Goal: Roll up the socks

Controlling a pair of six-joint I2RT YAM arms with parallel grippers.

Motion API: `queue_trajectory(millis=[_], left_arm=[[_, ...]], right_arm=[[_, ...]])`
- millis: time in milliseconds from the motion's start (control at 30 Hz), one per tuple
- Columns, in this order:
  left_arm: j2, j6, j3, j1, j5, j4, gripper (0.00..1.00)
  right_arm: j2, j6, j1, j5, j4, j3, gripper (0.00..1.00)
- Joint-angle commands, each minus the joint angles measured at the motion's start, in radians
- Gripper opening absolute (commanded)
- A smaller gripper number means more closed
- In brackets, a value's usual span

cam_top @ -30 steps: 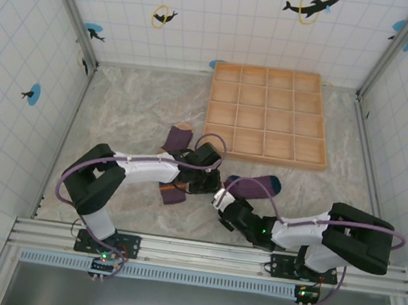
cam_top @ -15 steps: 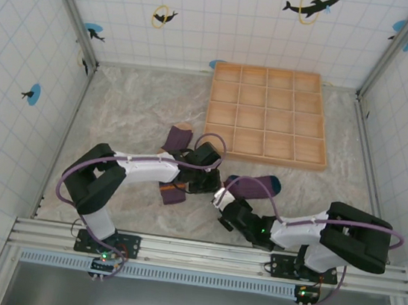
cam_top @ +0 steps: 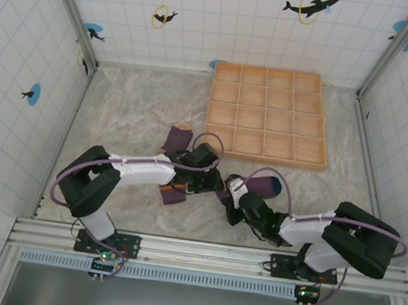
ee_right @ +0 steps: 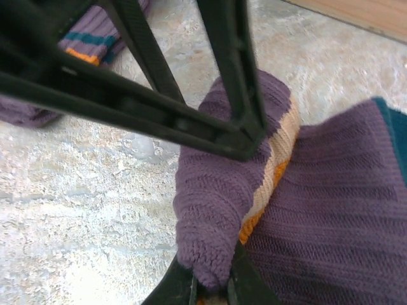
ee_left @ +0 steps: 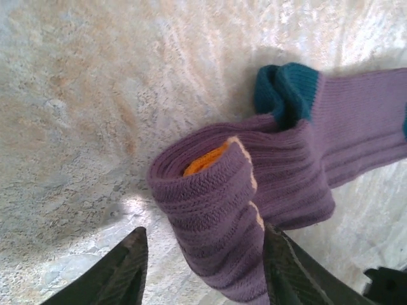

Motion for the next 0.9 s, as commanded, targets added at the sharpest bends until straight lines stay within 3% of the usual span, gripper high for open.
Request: queue_trajectory(millis=[0,300,567,867], left_arm=[[-0.057,-0.005,-0.026,-0.007,-0.050,0.034,0.61],[-0.132,-0.008,-0.130,-0.007,-0.057,0.220,0.79],[-0.127,-0.007,-0.188,-0.016,-0.033,0.337,0.77],[-0.065,-0.033,-0.193,-0.031,-0.010,0.417,0.66]], right_arm=[[-0.002,0.141,-0.042,-0.143,0.042,-0.072,0.00],[0.008,0.386,-0.175,-0.295,0.084,-0.125,0.00],[0.037,0.637,-0.286,-0.403,0.018,-0.104,0.00],[0.027,0.872,-0.327,-0.404,0.009,-0.138,0.00]])
